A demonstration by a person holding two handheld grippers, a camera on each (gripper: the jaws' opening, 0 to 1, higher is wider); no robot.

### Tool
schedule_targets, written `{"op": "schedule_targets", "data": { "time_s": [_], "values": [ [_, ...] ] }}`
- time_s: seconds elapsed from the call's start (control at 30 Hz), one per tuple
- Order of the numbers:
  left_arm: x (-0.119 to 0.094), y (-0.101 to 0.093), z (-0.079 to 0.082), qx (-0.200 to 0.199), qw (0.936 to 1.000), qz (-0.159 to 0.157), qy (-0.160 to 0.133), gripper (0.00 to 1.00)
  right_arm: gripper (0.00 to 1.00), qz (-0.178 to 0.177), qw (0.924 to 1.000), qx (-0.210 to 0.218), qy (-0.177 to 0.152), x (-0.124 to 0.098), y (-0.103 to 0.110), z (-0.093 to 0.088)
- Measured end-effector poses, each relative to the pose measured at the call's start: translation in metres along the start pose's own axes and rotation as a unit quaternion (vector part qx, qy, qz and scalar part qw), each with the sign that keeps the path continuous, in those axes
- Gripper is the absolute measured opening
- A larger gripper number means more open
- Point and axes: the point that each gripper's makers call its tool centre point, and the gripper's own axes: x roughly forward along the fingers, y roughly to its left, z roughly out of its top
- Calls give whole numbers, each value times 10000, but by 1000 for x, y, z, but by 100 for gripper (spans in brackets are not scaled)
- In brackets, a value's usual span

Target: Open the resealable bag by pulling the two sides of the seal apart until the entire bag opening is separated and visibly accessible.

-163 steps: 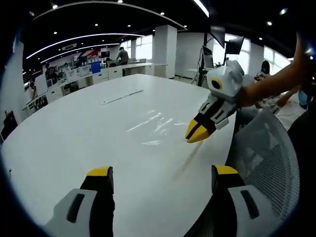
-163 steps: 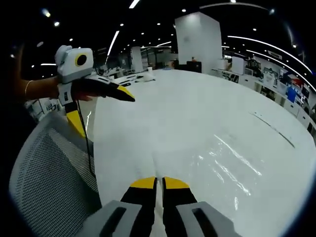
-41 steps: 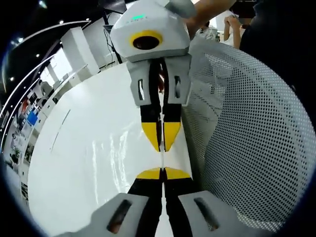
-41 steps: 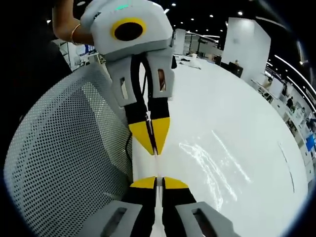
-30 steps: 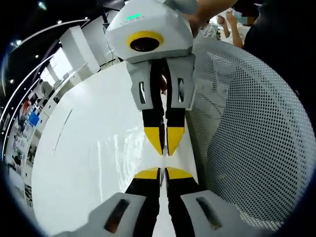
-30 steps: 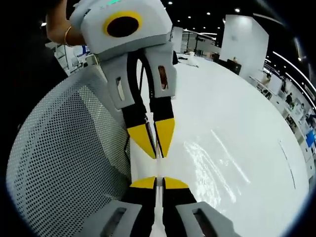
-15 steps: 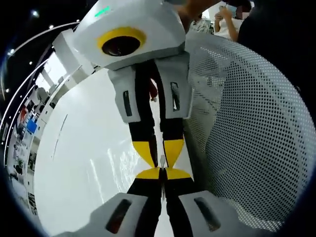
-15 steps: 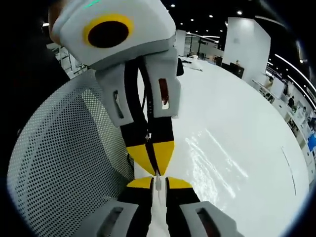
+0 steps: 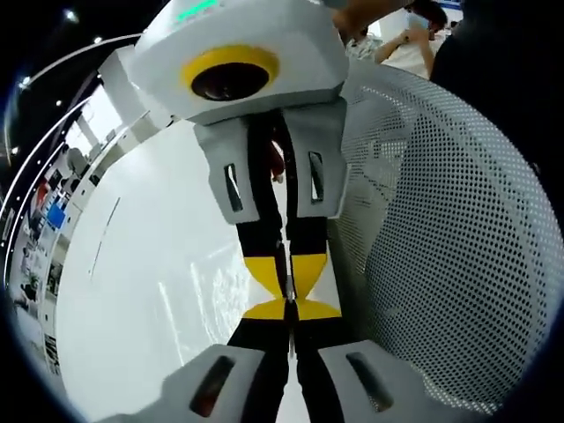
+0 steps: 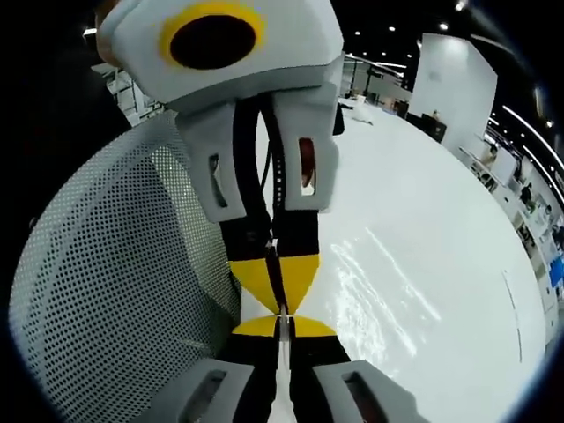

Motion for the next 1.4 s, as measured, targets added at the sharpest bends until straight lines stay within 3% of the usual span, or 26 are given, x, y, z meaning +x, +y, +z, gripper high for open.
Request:
{"op": "schedule_targets", "data": {
  "time_s": [0.73, 1.4],
  "values": [
    [-12, 15, -1, -24, 9995, 290, -141, 0, 0, -253, 9994, 248, 9, -13, -15, -12],
    [-15, 11, -6, -101, 9997, 190, -131, 0, 0, -264, 9990, 341, 71, -17, -14, -22]
  ]
}}
